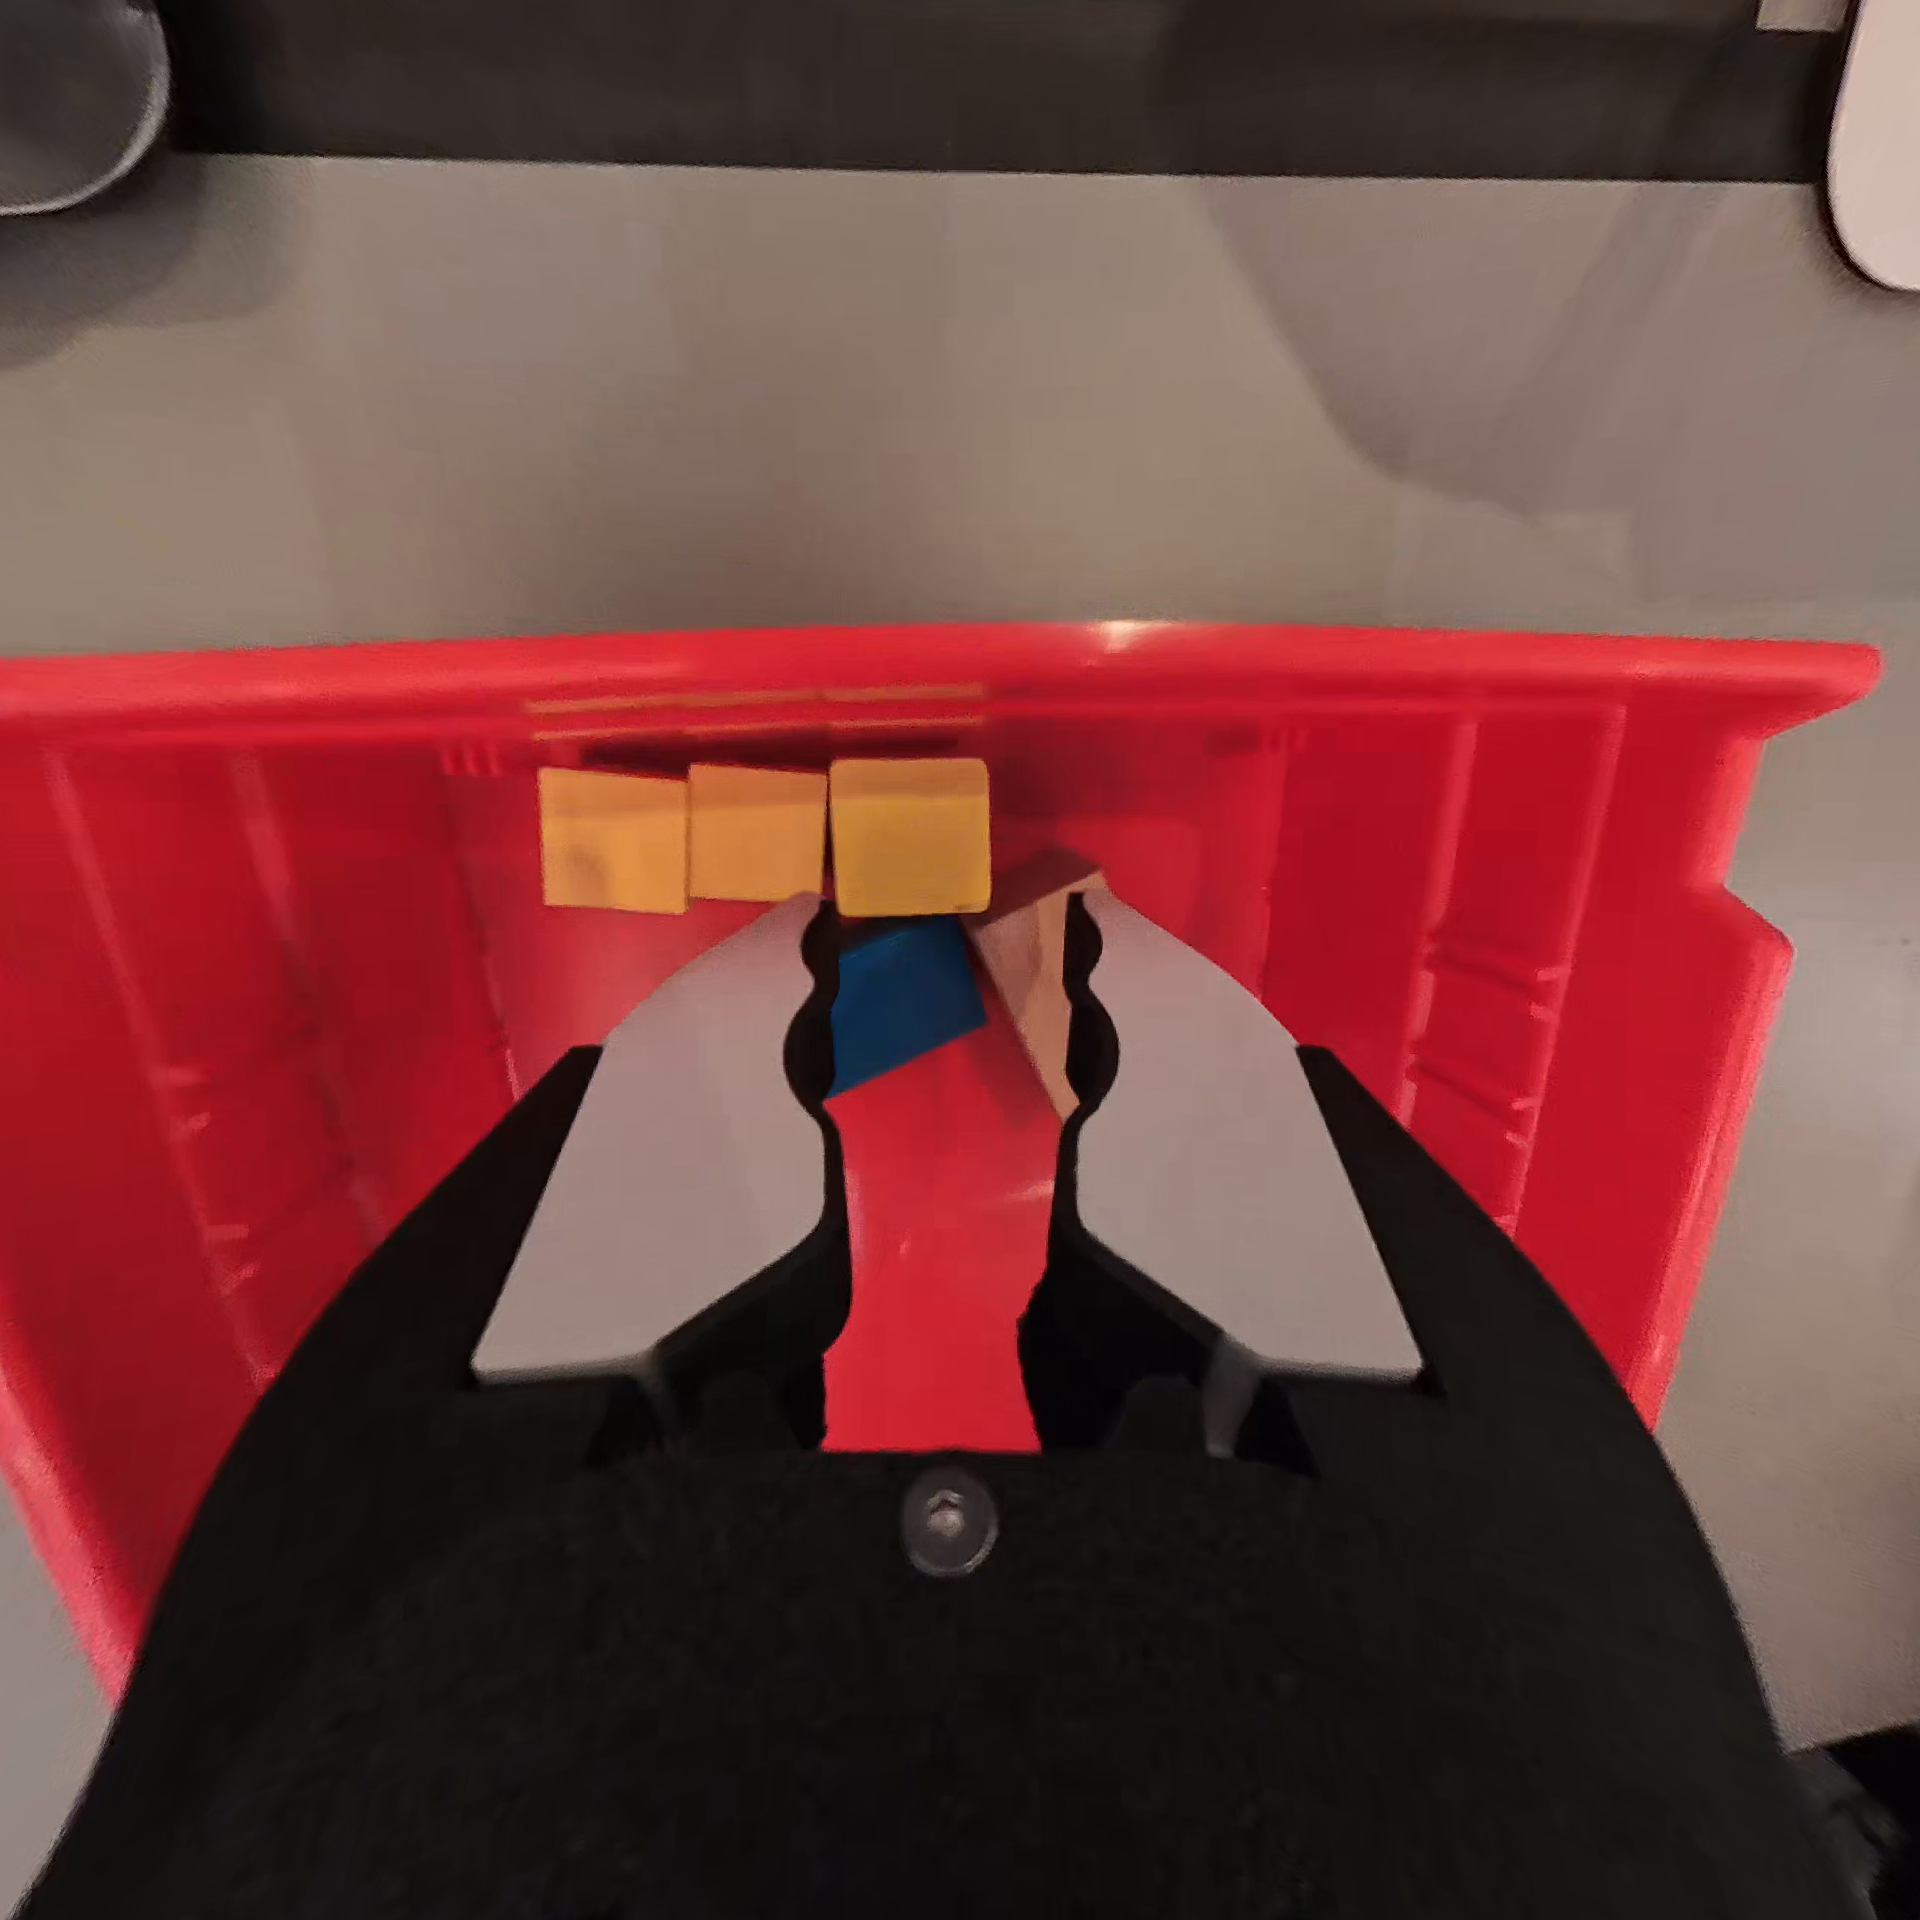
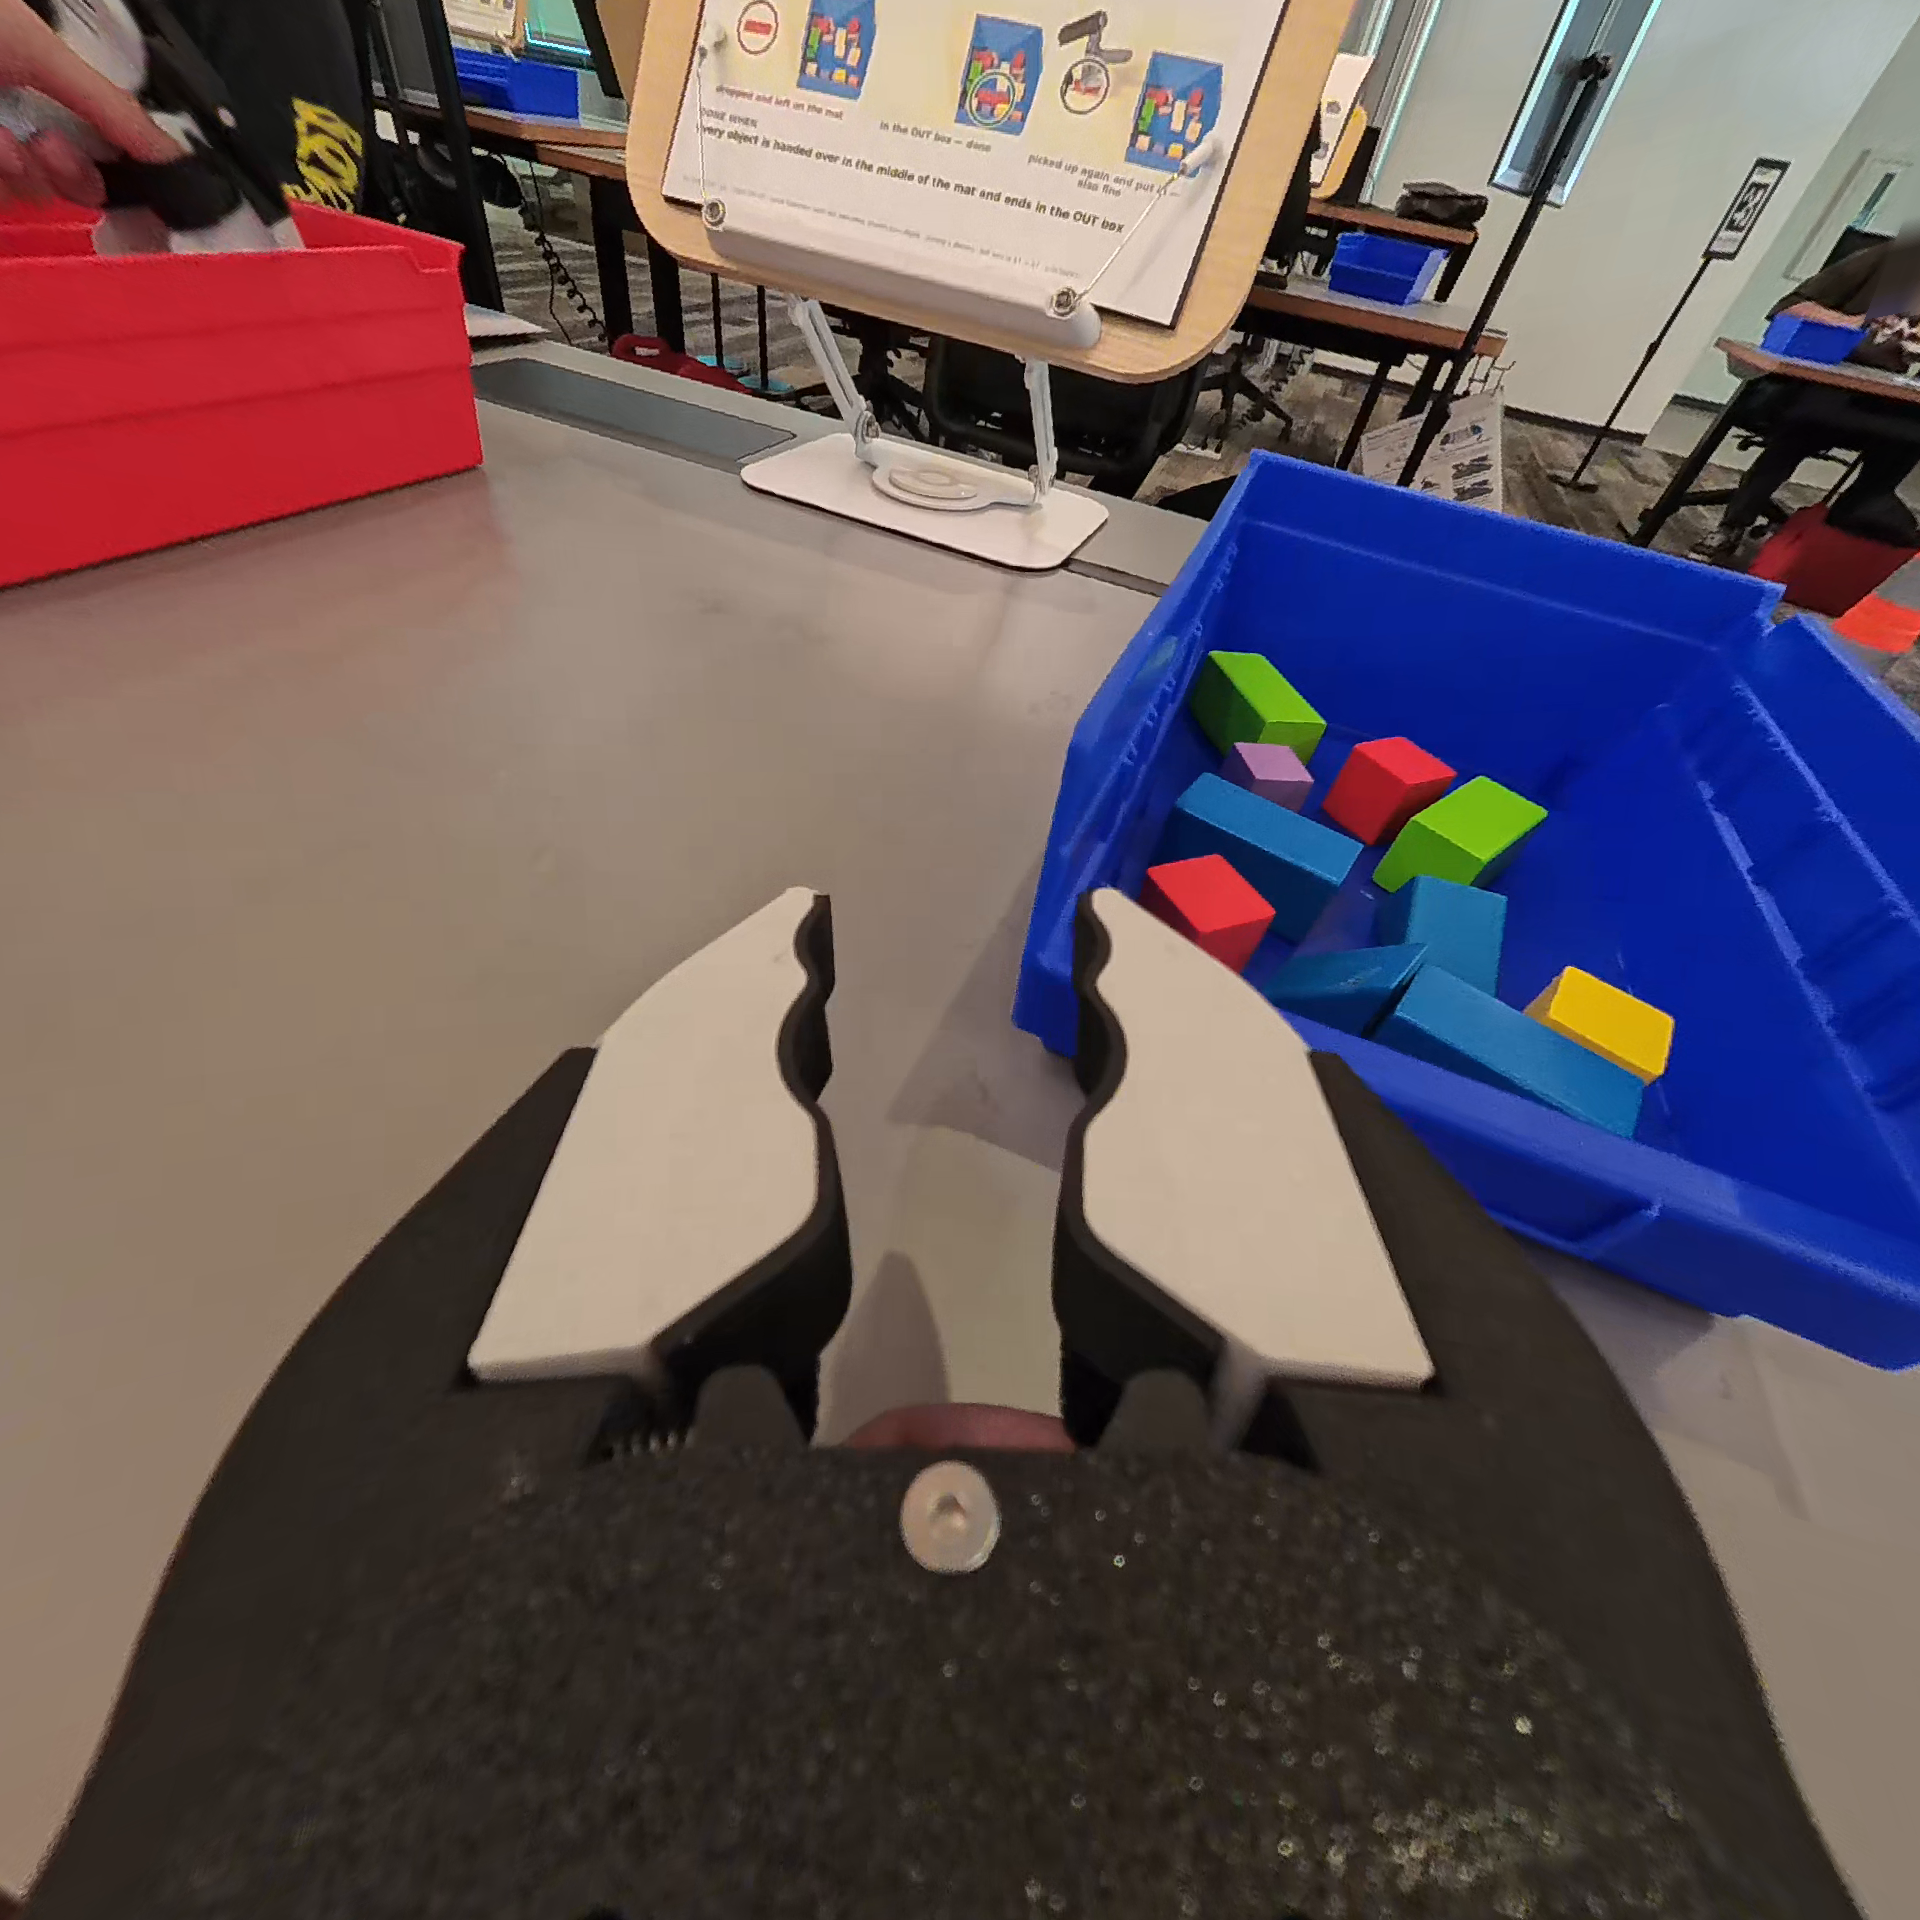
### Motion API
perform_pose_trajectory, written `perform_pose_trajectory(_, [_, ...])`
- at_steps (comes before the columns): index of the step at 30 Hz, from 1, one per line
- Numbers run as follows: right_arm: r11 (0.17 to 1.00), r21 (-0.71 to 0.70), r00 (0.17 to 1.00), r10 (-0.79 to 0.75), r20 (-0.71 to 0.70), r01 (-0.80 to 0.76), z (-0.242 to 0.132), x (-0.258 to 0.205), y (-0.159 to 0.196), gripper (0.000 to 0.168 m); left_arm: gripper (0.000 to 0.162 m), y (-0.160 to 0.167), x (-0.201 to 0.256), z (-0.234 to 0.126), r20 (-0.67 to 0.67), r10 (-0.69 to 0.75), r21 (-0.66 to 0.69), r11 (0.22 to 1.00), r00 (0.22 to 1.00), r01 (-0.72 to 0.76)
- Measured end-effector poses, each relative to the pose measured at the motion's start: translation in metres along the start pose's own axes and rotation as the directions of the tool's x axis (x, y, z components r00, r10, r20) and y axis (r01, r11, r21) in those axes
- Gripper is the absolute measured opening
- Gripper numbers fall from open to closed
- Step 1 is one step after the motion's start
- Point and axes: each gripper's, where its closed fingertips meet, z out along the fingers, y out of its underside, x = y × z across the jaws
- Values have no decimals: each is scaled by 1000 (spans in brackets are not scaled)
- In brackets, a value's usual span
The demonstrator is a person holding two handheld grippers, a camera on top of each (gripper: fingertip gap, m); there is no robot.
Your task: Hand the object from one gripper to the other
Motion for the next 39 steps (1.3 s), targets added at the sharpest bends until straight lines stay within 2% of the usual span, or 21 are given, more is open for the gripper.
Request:
perform_pose_trajectory(2, [1000,-1,1000,-11,-5,11,-2,0,0,44,42,0,6,5,-17,-1,-8,1000,1000,1])
perform_pose_trajectory(6, [999,-9,999,-33,-7,33,-2,-1,1,44,45,-4,-5,9,97,17,-5,1000,995,-17])
perform_pose_trajectory(11, [998,-15,999,-53,2,54,1,-5,1,44,47,0,2,18,64,14,-34,999,998,-11])
perform_pose_trajectory(15, [997,-29,997,-71,17,72,4,-10,3,44,38,4,11,24,8,-6,-48,999,1000,6])
perform_pose_trajectory(22, [993,-48,994,-107,24,108,6,-15,6,44,35,6,5,36,53,-22,-62,998,998,26])
perform_pose_trajectory(26, [992,-51,993,-114,17,115,6,-13,7,44,35,5,6,16,38,17,15,1000,999,-17])
perform_pose_trajectory(28, [992,-50,993,-114,13,114,5,-11,7,44,35,5,13,-8,-54,12,97,995,998,-6])
perform_pose_trajectory(30, [993,-42,994,-111,8,111,4,-10,5,44,35,10,25,-36,-212,12,175,984,977,26])
perform_pose_trajectory(31, [994,-33,994,-109,8,109,4,-10,2,44,35,14,34,-53,-320,21,218,975,947,52])
perform_pose_trajectory(32, [995,-19,995,-102,14,102,3,-12,-1,44,35,19,50,-74,-468,54,264,961,882,82])
perform_pose_trajectory(33, [996,-1,996,-85,28,85,4,-15,-6,44,35,28,68,-97,-623,85,283,951,777,124])
perform_pose_trajectory(35, [998,59,995,-40,91,34,7,-29,-23,43,35,52,102,-146,-860,121,260,940,495,221])
perform_pose_trajectory(36, [995,100,989,-31,145,17,11,-43,-36,42,34,67,118,-164,-912,143,245,941,383,232])
perform_pose_trajectory(37, [991,132,977,-45,210,17,18,-61,-48,42,34,84,135,-175,-935,169,243,945,312,218])
perform_pose_trajectory(39, [985,162,929,-110,353,55,33,-104,-69,43,34,117,174,-189,-956,201,239,955,212,173])
